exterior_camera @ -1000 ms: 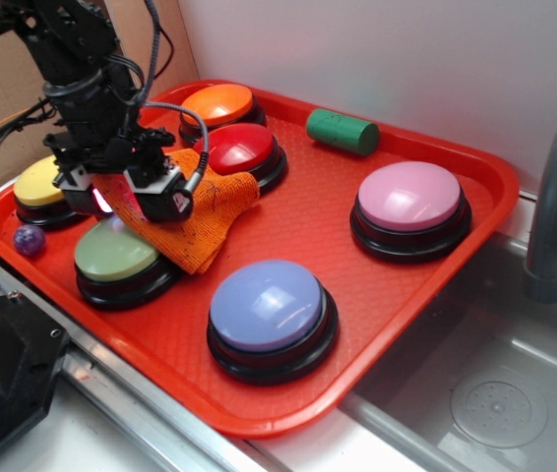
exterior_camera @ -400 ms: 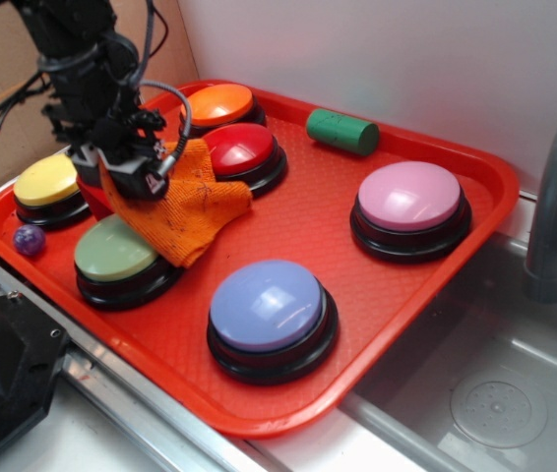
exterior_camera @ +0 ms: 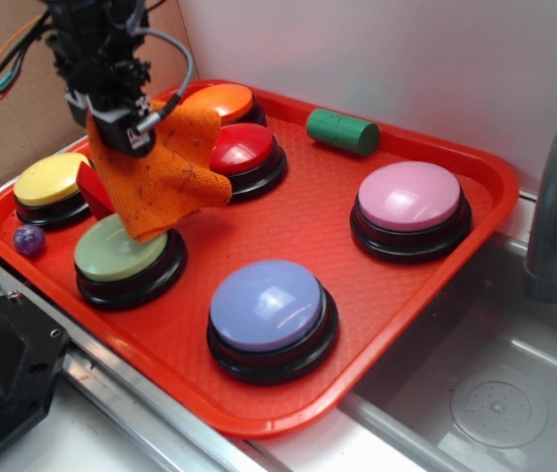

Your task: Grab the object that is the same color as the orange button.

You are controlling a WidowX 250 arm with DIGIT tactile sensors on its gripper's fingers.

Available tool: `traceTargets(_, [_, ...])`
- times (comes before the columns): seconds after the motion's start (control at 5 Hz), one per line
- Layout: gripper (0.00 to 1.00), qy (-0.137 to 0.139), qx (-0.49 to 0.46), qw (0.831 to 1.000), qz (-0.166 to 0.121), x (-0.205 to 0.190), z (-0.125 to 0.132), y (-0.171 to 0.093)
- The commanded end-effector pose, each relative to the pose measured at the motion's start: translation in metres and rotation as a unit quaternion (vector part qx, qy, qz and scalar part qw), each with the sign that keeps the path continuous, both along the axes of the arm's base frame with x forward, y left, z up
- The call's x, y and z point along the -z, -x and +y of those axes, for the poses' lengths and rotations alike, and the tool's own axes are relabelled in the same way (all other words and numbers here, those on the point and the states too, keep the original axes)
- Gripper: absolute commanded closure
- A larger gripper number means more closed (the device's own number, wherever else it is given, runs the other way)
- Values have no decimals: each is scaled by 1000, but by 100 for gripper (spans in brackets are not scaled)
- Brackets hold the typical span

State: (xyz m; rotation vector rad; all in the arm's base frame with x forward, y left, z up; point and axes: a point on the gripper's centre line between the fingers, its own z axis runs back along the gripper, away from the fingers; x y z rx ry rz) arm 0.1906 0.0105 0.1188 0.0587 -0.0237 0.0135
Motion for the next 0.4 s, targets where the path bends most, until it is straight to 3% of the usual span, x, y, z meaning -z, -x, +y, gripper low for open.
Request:
traceTargets(0.0, [100,11,33,999,-28,-49,-25,-7])
traceTargets(0.2, [100,33,39,999,-12,-46,-25,-5])
